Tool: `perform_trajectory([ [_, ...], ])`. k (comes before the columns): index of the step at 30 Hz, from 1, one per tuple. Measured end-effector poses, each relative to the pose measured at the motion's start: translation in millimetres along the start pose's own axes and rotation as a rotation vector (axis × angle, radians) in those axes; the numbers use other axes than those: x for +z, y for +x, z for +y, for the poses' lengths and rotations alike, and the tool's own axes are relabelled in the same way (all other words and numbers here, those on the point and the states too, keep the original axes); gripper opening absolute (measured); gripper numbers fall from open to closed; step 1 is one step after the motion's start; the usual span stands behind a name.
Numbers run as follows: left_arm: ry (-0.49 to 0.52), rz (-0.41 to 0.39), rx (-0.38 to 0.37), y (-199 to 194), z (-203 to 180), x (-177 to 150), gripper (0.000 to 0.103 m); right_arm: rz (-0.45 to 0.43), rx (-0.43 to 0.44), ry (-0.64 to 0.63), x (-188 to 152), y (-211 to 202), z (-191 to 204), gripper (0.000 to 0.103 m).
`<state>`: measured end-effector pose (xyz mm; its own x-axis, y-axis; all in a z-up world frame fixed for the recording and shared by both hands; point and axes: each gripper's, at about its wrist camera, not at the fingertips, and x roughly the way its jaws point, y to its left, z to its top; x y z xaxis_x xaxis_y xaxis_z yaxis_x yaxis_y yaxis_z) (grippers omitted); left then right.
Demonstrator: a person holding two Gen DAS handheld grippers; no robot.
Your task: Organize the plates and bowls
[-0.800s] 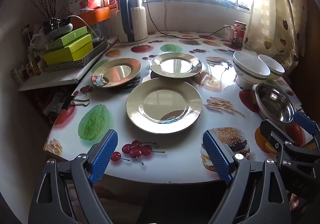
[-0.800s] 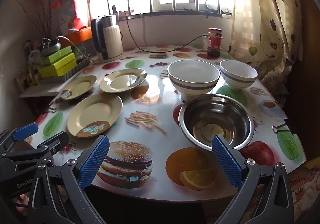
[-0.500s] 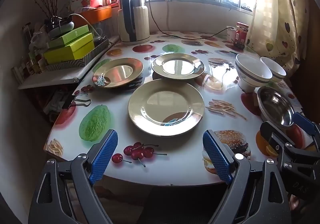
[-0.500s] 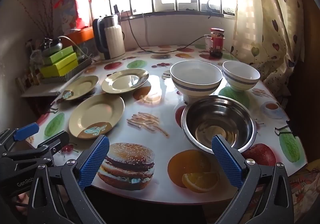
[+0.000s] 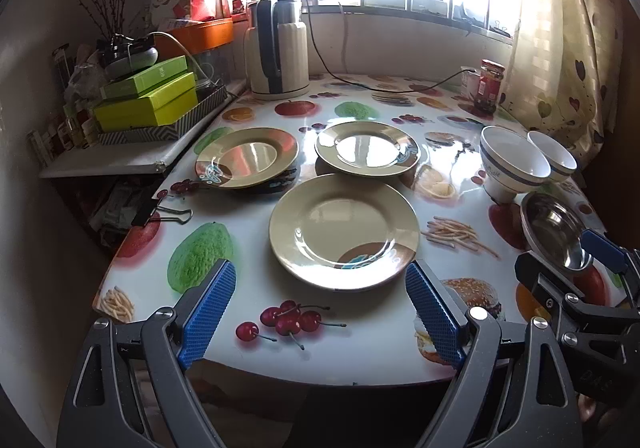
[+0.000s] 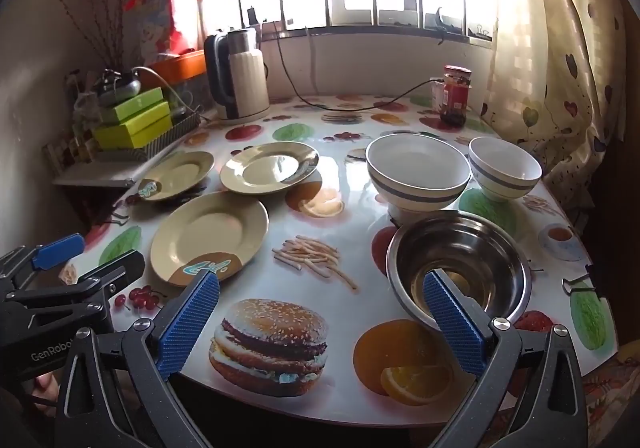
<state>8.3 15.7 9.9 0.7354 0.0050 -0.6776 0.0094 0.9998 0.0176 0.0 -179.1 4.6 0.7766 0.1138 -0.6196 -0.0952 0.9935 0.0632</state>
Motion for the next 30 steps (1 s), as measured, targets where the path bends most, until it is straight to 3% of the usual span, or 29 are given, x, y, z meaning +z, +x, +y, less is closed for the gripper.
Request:
perform_trajectory([
  [30,-0.01,0.02,-0.006,3.2,0.0,-4.8,0.087,-0.002,-0.002,0.017,-2.2,0.0,-1.4,0.103],
])
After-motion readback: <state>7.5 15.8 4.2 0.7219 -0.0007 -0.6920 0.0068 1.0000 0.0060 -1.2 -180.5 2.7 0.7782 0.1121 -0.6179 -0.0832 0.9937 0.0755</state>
